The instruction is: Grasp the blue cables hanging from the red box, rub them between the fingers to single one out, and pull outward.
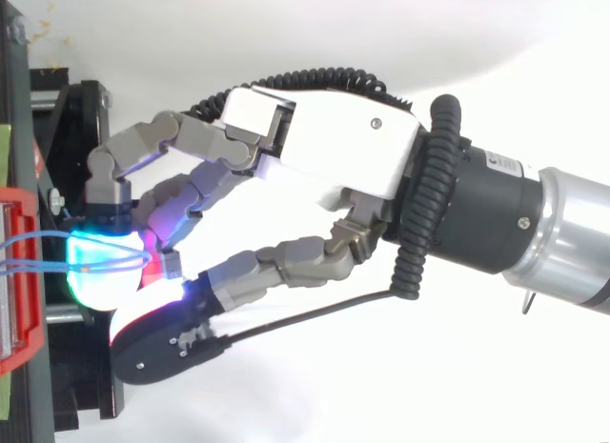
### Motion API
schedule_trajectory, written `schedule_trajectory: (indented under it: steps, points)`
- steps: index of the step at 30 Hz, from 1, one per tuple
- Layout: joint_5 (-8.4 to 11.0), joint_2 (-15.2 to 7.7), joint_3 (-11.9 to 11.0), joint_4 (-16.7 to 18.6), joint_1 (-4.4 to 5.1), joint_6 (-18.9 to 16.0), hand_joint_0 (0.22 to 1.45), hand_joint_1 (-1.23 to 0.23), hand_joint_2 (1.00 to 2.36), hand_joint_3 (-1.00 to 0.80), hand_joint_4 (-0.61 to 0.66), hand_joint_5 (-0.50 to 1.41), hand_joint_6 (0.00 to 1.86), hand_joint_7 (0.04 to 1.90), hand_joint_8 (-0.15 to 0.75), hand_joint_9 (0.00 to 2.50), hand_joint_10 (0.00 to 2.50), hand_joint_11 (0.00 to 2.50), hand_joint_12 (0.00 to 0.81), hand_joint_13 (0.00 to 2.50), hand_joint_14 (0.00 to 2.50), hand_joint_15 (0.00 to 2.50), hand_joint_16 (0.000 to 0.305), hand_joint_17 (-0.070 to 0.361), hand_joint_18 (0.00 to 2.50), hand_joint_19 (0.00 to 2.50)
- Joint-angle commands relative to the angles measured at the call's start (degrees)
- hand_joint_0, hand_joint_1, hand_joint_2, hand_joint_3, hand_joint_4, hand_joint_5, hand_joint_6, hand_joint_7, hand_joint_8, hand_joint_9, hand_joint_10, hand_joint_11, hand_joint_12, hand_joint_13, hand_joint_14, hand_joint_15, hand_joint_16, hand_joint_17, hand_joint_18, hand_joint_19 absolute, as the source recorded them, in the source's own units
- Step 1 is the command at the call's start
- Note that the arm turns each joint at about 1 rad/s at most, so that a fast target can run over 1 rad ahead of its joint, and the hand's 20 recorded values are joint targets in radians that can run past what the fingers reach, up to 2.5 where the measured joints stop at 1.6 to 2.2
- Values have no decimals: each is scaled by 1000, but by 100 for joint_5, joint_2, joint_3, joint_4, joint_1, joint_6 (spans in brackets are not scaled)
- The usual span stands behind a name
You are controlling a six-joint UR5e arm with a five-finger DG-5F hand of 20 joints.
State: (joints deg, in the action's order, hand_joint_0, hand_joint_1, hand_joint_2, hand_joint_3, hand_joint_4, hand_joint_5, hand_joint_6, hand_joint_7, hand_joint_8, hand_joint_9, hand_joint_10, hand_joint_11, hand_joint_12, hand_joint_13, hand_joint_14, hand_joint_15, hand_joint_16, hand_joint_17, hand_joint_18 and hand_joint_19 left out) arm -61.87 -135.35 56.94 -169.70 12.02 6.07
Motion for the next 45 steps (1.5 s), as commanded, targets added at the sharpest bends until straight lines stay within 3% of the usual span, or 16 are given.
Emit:
schedule_trajectory:
  steps: [1, 4, 15, 18, 22, 23, 28, 32, 36, 39, 41, 43, 45]
  points:
    - [-1, -1, 1, -1, 2, 0, 503, -735, 1000, -500, 32, -126, 906, 1016, 262, 1090, 20, 973, 356, 763, 22, 528, 45, 101, 724, 507]
    - [8, -1, 1, -1, -7, 0, 463, -614, 1000, -500, 53, -121, 888, 1006, 284, 1117, 20, 961, 379, 784, 21, 530, 49, 111, 748, 511]
    - [-1, 8, 1, -19, -51, -9, 406, -448, 1000, -500, 104, -112, 790, 966, 304, 1138, 18, 905, 414, 805, 19, 542, 58, 130, 775, 526]
    - [-10, 8, 1, -19, -77, -9, 443, -328, 1000, -500, 111, -93, 681, 1069, 282, 1117, 20, 873, 395, 787, 21, 546, 54, 123, 735, 562]
    - [-10, 8, 1, -19, -95, -18, 536, -426, 1005, -417, 77, -85, 620, 1198, 255, 1095, 23, 879, 361, 756, 21, 557, 47, 106, 665, 600]
    - [-10, -1, 1, -72, -156, -9, 546, -445, 1006, -393, 89, -85, 621, 1181, 260, 1100, 23, 875, 367, 760, 21, 550, 48, 109, 674, 595]
    - [-62, 8, -16, -186, -227, -44, 584, -630, 1008, -283, 138, -81, 599, 1185, 276, 1072, 20, 793, 387, 766, 21, 533, 53, 119, 705, 542]
    - [-159, 8, -43, -309, -279, -123, 590, -652, 1009, -285, 125, -84, 610, 1179, 272, 1047, 23, 793, 376, 741, 20, 529, 51, 114, 673, 537]
    - [-168, 8, -69, -344, -279, -150, 597, -668, 1012, -255, 125, -96, 660, 1144, 264, 1023, 21, 828, 368, 718, 20, 526, 48, 109, 644, 535]
    - [-168, 8, -131, -344, -288, -141, 593, -731, 1014, -203, 146, -134, 762, 969, 266, 968, 21, 842, 369, 685, 20, 523, 50, 112, 636, 514]
    - [-168, -1, -175, -388, -288, -141, 574, -751, 1013, -257, 146, -147, 782, 962, 251, 956, 21, 859, 356, 667, 21, 535, 47, 106, 604, 534]
    - [-168, 8, -201, -432, -288, -141, 512, -667, 1003, -451, 156, -138, 763, 925, 258, 977, 24, 843, 363, 676, 21, 525, 49, 110, 612, 539]
    - [-168, -1, -227, -476, -288, -141, 512, -557, 1002, -459, 151, -125, 720, 981, 261, 1024, 21, 838, 366, 691, 20, 527, 49, 110, 618, 550]
